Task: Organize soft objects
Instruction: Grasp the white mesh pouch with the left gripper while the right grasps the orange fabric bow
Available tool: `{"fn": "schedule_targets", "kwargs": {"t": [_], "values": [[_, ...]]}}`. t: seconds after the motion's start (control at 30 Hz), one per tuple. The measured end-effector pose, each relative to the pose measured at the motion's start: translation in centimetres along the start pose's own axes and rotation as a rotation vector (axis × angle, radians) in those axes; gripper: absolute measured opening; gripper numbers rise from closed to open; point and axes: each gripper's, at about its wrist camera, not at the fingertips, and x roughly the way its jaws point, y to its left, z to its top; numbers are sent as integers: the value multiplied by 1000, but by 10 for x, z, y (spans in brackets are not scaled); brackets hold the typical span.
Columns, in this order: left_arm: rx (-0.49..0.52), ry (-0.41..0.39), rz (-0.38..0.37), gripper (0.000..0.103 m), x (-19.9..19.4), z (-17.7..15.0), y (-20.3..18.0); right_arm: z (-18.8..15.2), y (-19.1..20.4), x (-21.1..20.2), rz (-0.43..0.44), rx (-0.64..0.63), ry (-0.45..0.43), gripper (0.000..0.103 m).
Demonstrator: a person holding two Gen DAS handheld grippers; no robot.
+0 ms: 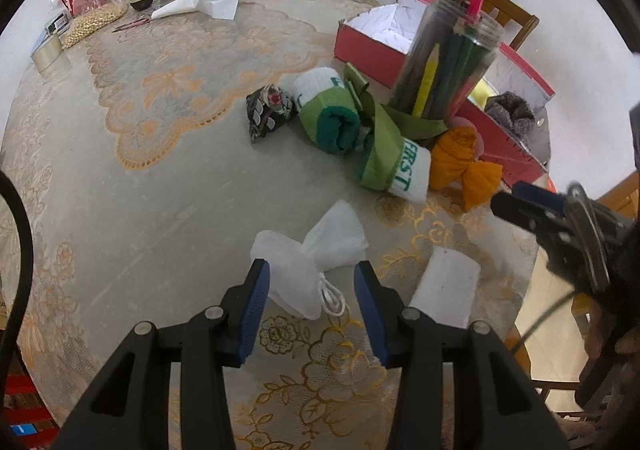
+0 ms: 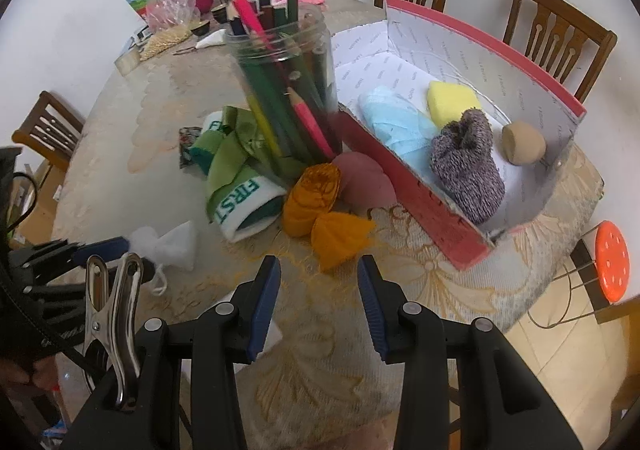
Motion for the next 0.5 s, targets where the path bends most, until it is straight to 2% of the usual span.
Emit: {"fn": "schedule_targets", "kwargs": {"t": [0.5], "values": [[-51,22,-11,46,13,-2,14,6,-1,37,-31,-40,39,41]]}}
